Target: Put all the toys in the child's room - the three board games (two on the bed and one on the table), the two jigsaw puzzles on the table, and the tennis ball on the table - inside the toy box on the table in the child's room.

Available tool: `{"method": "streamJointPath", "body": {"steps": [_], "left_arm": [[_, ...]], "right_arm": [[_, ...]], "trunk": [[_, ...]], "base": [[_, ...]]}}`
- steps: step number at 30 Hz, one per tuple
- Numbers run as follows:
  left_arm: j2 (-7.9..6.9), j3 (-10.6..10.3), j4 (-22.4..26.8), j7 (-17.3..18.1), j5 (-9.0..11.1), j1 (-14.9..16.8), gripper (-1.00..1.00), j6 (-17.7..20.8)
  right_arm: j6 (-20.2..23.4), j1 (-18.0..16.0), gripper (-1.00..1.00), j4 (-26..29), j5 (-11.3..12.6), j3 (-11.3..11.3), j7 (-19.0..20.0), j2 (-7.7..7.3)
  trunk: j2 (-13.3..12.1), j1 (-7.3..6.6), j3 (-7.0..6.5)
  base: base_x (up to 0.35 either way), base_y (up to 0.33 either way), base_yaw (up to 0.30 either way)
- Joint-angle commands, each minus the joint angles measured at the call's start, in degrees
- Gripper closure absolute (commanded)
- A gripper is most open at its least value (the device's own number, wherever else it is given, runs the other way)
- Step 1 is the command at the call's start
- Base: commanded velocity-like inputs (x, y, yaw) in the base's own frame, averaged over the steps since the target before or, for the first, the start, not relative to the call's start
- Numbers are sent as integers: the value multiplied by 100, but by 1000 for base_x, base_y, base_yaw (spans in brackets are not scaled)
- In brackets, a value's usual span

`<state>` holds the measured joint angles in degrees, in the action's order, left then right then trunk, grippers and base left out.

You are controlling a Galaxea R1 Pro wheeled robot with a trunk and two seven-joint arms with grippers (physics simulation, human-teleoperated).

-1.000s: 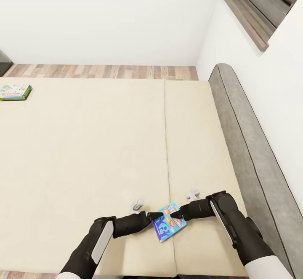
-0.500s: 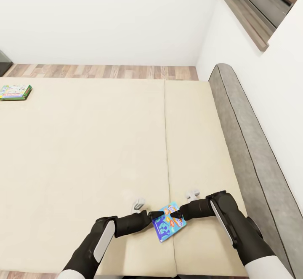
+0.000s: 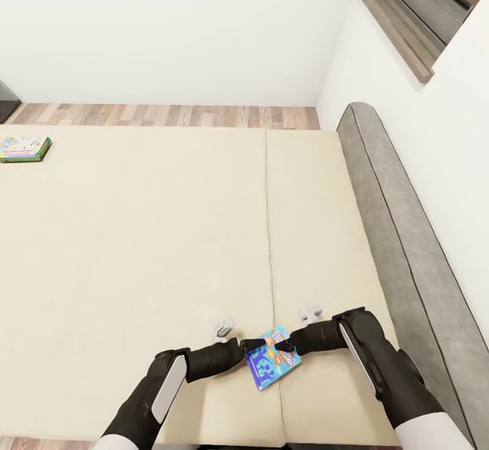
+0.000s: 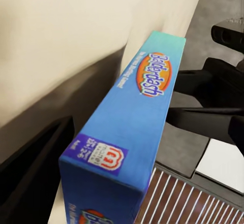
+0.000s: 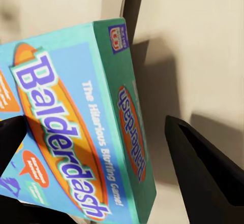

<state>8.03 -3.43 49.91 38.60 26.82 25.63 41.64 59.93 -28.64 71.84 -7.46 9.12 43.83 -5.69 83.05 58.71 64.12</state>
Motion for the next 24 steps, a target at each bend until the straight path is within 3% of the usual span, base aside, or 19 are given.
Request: {"method": "streamJointPath", "body": {"steps": [1, 15, 16, 24], "left_arm": [[4, 0, 3, 7, 86, 3, -100, 34], [6, 1, 2, 7, 87, 4, -100, 3], [6, 1, 2, 7, 87, 4, 100, 1], [6, -7, 4, 11, 89, 4, 100, -5]], "right_arm": [[7, -1, -100, -135, -229, 2, 42, -3], [7, -1, -100, -135, -229, 2, 46, -3], [7, -1, -100, -135, -229, 2, 46, -3], [7, -1, -100, -135, -229, 2, 46, -3]], "trunk": [[2, 1, 3], [2, 1, 3], [2, 1, 3], [2, 1, 3]], "base": [[0, 0, 0], [0, 0, 0], [0, 0, 0], [0, 0, 0]]}}
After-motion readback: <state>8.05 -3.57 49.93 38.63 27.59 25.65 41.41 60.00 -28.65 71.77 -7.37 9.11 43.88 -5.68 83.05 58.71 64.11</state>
